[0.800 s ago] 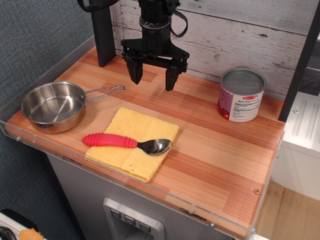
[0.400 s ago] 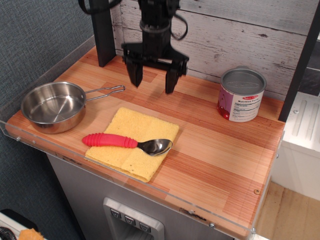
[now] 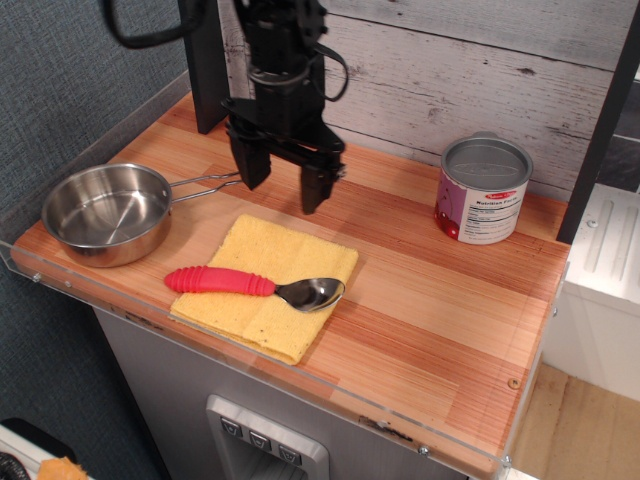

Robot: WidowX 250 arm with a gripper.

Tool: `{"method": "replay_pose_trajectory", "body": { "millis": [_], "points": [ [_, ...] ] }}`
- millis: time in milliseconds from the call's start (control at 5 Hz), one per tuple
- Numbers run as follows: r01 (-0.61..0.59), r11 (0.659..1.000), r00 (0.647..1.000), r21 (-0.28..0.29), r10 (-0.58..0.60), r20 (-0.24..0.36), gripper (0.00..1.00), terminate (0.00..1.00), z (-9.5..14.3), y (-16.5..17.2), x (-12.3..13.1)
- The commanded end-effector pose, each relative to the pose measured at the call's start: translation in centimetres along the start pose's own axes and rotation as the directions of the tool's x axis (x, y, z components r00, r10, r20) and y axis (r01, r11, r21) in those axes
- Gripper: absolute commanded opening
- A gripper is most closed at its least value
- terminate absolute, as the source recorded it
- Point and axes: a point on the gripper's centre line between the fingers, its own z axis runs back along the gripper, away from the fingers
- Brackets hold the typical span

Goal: Move the spoon to the left of the can.

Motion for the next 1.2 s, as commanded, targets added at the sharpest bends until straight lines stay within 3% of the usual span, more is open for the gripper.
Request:
{"method": "replay_pose_trajectory", "body": {
  "millis": [0,200,400,600,1000],
  "points": [
    [0.465,0.884,0.885,-0.053,-0.462,0.050,1.00,0.00,3.5,1.7,-3.2],
    [0.668,0.738,0.743,-0.095,-0.669,0.028,1.00,0.00,2.8,2.1,-4.4],
    [0.816,0.572,0.576,-0.087,-0.817,0.025,1.00,0.00,1.9,1.8,-5.6],
    [0.859,0.510,0.510,-0.041,-0.860,-0.009,1.00,0.00,1.9,1.3,-6.0],
    [0.882,0.471,0.470,-0.030,-0.882,-0.022,1.00,0.00,1.3,0.7,-6.9]
  ]
}}
